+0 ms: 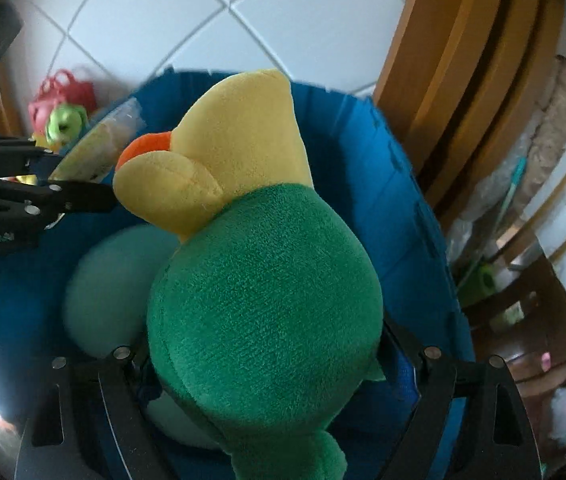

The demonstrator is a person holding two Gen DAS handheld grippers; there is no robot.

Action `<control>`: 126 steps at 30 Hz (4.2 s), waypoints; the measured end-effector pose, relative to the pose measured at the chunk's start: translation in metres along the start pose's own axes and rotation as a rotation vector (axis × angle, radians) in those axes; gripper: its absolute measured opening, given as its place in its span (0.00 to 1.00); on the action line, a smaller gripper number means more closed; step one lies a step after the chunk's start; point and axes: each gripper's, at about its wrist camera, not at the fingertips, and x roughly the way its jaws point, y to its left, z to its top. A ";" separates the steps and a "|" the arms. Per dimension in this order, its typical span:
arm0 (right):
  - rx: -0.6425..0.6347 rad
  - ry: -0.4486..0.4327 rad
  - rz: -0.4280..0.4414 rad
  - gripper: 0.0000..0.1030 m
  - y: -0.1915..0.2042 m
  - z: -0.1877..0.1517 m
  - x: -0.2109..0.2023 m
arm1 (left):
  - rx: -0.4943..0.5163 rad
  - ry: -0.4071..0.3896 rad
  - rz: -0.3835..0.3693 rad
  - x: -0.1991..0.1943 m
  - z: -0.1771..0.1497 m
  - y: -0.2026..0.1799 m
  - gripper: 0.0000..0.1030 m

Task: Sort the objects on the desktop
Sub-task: 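Carry tissue pack and duck plush into the blue crate and release both, then withdraw both tools from the crate back toward the table, then grasp the yellow card with the left tool while the right tool grasps the green monster plush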

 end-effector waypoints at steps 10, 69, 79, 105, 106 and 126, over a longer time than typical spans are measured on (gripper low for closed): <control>-0.071 0.207 0.110 0.88 -0.033 -0.008 0.061 | 0.030 0.163 0.104 0.055 -0.008 -0.015 0.62; -0.176 -0.087 0.142 1.00 0.159 0.006 -0.062 | -0.226 -0.102 0.231 -0.142 -0.178 0.115 0.87; -0.138 -0.141 0.232 1.00 0.304 0.008 -0.073 | -0.336 -0.056 0.361 -0.188 -0.310 0.261 0.88; 0.049 0.145 0.284 1.00 0.377 -0.083 0.105 | -0.558 0.123 0.288 -0.035 -0.440 0.324 0.87; 0.062 0.153 0.276 1.00 0.376 -0.089 0.110 | -0.556 0.138 0.274 -0.027 -0.441 0.319 0.87; -0.074 0.224 0.231 0.76 0.387 -0.127 0.192 | -0.711 0.224 0.263 0.038 -0.455 0.268 0.87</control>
